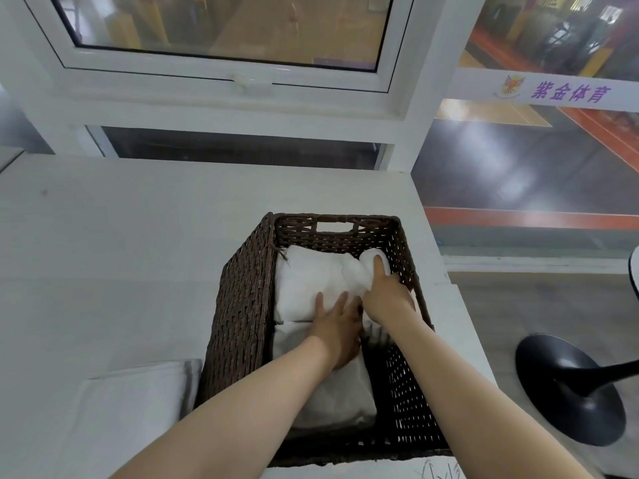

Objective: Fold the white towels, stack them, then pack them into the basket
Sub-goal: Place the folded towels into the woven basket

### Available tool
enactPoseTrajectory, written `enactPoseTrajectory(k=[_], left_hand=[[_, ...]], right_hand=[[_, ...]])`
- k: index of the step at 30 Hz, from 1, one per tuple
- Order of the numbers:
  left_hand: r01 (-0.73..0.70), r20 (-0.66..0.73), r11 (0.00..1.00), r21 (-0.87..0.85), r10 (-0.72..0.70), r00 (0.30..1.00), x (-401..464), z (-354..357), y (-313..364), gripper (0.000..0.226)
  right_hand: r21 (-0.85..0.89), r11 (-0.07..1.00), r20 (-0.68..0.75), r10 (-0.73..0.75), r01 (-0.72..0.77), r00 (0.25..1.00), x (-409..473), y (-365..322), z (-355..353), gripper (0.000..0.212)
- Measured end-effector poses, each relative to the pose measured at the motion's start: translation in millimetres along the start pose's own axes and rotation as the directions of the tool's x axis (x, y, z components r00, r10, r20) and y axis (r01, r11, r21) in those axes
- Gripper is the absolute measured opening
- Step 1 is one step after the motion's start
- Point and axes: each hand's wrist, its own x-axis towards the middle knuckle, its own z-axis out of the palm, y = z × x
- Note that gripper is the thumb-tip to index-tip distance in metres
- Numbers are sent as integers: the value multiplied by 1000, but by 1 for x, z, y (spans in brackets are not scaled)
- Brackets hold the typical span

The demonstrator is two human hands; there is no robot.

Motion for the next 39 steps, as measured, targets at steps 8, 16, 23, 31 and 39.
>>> enactPoseTrajectory(k=[8,16,23,31,39], left_hand=[[-173,-6,978,114,175,985,7,9,-2,54],[-150,-11,985,85,152,988,4,8,-1,55],[-188,-108,980,69,195,975,2,13,3,62],[-198,-125,977,74,206,971,2,17,1,58],[-191,-120,982,11,191,974,1,15,2,64]], right_hand=[[-84,996,-159,-41,28,986,12,-1,19,83],[137,990,-37,23,-18,999,24,-9,6,80],[-49,996,-66,-73,70,995,50,-26,-11,101],[150,985,-286,-40,86,957,59,-26,-9,46],[163,971,-427,-89,173,900,54,-18,0,35]])
